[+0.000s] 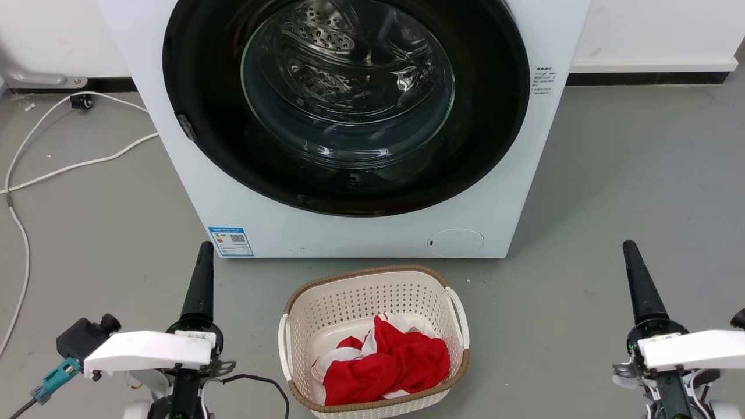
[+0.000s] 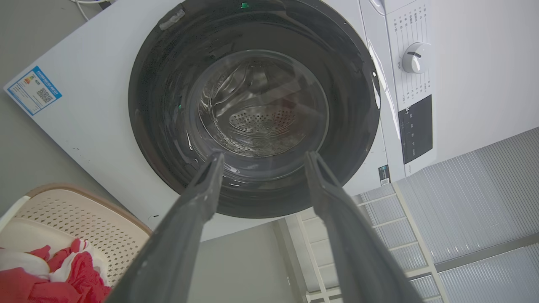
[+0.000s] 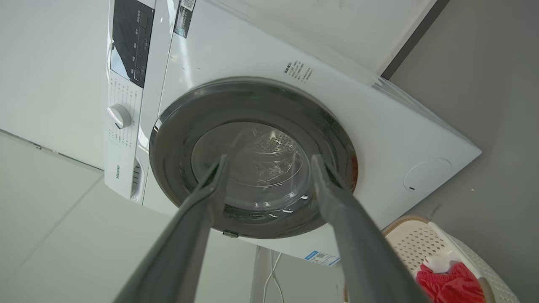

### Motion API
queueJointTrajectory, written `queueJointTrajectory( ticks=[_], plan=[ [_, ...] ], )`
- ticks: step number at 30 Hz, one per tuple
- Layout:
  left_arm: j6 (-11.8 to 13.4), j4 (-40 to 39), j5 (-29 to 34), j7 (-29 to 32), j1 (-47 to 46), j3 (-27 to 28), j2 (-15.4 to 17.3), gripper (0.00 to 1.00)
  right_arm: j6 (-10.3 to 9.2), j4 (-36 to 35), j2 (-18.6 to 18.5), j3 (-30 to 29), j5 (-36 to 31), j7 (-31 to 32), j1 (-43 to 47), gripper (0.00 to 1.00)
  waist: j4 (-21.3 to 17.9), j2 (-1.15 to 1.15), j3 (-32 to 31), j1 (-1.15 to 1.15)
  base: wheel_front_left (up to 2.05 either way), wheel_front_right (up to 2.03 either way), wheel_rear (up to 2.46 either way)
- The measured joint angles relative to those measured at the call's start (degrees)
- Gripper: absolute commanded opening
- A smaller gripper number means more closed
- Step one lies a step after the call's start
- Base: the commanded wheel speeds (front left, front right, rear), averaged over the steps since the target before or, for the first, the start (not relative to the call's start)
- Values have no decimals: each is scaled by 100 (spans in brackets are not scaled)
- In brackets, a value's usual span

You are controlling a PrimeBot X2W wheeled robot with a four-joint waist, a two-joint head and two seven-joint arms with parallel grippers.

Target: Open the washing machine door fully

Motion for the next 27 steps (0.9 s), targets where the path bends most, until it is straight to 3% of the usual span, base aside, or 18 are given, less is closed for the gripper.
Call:
queueJointTrajectory(
  ticks=[27],
  plan=[
    [29,-43,3041,-521,-48,-359,32,100,1,-263,1,236,-3217,-442,230,100,-1,0,-24,0,0,0,0]
  ],
)
